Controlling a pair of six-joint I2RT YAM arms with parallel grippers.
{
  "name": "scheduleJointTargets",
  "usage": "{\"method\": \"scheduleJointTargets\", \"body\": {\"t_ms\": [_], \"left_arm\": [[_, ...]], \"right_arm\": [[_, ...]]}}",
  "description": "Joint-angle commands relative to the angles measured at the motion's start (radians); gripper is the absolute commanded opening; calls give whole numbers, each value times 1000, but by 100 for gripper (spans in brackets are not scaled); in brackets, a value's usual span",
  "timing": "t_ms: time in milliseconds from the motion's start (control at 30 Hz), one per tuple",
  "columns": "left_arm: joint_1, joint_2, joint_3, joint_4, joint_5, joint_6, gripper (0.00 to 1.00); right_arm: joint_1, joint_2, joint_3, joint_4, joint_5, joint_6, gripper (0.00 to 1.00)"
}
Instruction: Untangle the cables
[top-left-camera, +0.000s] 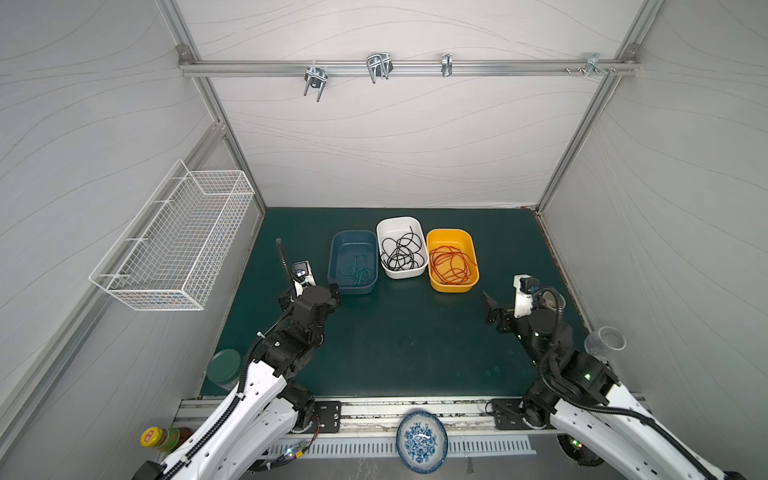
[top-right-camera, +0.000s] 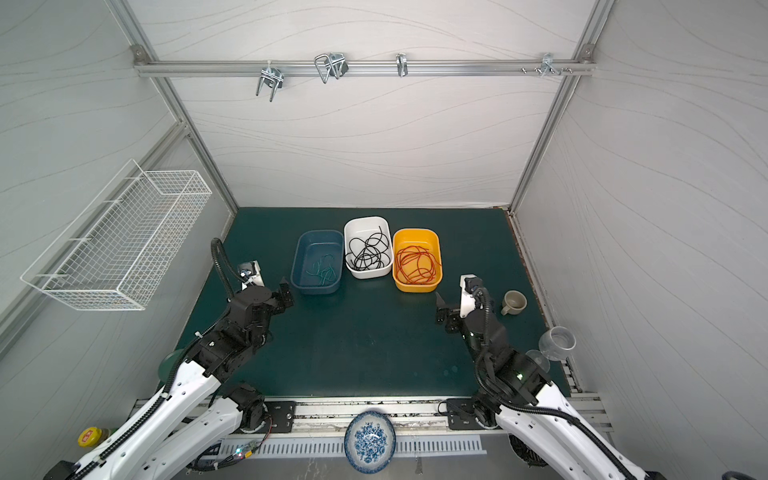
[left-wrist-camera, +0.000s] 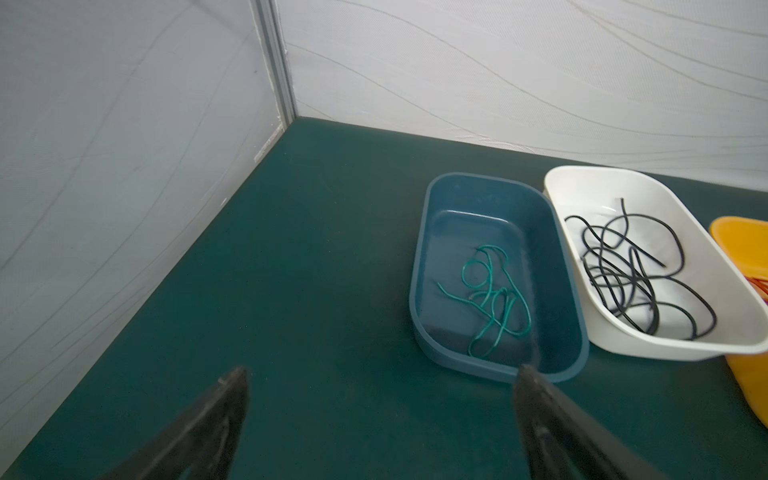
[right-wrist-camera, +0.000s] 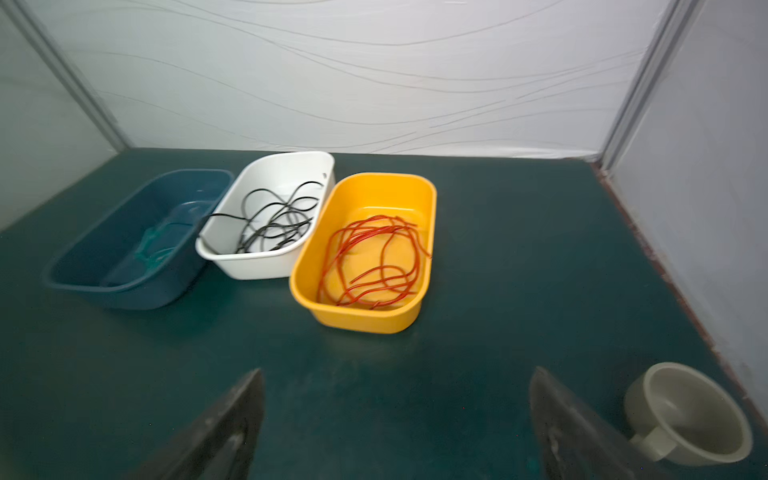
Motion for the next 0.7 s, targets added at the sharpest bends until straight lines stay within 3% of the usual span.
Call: {"method": "scheduleJointTargets", "body": {"t_ms": [0,133,300,467,667], "left_arm": [[37,4,-22,108,-11,26,100],[72,33,-54,182,-7,75,100],[116,115,-39,213,-38,75,100],[174,195,-42,264,-8,7,100],[260,288,-74,398,73,-56,100]], "right_arm": [[-45,117,-24,297,176,-109,99],[-262,295,-33,367,81,-4,99],[-509,439,-57,489,-205,76,99],[-695,501,-137,709,-495,53,99],[-733,642,-114,792,-437,38,99]]}}
